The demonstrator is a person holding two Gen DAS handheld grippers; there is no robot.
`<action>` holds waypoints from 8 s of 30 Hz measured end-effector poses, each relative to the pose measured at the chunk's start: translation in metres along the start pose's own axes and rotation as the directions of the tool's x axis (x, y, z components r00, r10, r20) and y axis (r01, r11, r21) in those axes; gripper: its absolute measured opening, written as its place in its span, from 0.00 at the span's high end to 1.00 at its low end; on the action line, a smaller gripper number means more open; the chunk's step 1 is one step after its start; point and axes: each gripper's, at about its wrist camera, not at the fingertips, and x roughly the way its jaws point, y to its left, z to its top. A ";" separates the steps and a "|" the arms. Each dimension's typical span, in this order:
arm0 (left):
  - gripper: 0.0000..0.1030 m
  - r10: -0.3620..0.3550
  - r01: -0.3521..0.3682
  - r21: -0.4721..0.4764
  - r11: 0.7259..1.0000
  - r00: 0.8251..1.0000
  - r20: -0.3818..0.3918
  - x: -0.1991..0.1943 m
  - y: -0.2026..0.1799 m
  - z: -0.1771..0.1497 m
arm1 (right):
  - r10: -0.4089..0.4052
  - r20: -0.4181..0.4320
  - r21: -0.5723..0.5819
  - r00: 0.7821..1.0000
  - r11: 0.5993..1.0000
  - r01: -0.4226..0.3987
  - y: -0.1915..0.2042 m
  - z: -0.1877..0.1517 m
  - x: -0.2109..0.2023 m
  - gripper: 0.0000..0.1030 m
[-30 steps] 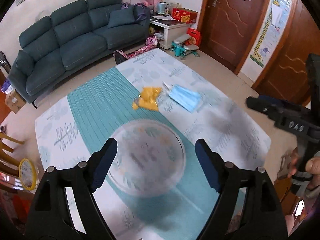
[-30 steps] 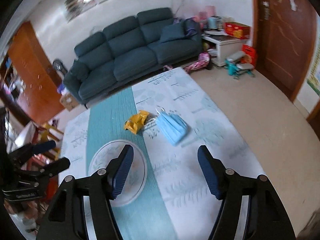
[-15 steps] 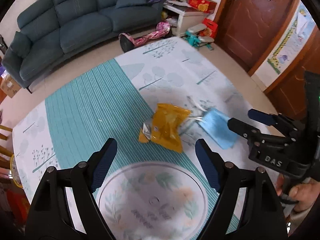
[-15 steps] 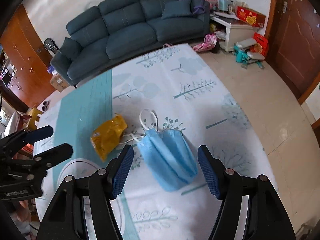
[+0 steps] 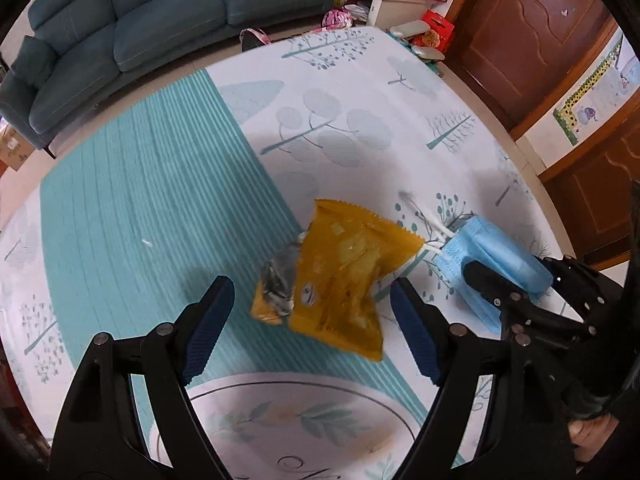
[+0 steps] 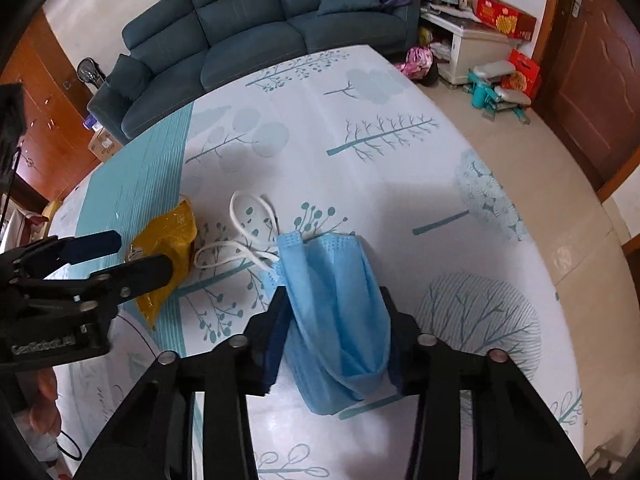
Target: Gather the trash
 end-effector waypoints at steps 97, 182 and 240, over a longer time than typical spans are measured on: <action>0.80 -0.160 0.291 0.557 0.778 0.949 -0.273 -0.133 -0.307 -0.533 | 0.056 0.035 0.630 0.998 0.774 -0.065 -0.139 -0.642 -0.205 0.89; 0.28 0.028 0.084 0.349 0.933 0.952 -0.304 0.022 -0.342 -0.537 | 0.004 -0.245 0.686 0.969 0.707 0.171 -0.229 -0.648 -0.099 0.53; 0.28 0.286 -0.199 -0.237 0.951 0.857 0.429 -0.263 -0.246 -0.494 | 0.276 0.470 -0.127 0.838 0.961 -0.245 -0.059 -0.488 -0.344 0.53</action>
